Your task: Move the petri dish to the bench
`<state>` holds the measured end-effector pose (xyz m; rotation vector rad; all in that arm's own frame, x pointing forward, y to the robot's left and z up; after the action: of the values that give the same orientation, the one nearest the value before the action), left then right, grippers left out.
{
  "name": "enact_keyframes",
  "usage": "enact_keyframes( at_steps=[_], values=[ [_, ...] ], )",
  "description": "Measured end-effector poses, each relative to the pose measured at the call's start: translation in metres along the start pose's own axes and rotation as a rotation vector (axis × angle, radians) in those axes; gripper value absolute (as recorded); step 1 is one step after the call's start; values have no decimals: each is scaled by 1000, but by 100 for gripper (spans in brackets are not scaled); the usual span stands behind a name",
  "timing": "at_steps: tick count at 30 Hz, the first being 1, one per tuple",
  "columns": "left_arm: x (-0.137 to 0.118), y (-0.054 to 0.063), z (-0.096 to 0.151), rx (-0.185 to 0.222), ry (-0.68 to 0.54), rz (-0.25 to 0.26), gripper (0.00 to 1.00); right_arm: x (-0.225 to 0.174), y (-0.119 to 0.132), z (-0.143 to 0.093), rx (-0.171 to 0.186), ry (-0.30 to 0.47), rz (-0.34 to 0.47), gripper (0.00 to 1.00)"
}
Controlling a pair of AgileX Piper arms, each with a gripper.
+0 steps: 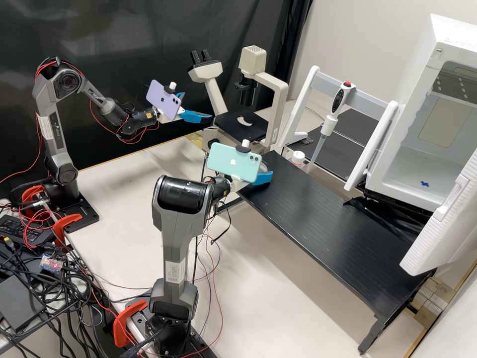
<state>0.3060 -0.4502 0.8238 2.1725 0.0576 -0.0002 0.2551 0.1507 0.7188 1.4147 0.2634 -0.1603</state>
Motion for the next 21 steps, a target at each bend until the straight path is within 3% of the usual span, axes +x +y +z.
enact_keyframes(
  at_steps=[11,21],
  values=[
    [0,0,0,0,0,0,100,-1,-1,0,-6,-19,2,100],
    [0,0,0,0,0,0,100,-27,9,-10,-9,58,41,100]
  ],
)
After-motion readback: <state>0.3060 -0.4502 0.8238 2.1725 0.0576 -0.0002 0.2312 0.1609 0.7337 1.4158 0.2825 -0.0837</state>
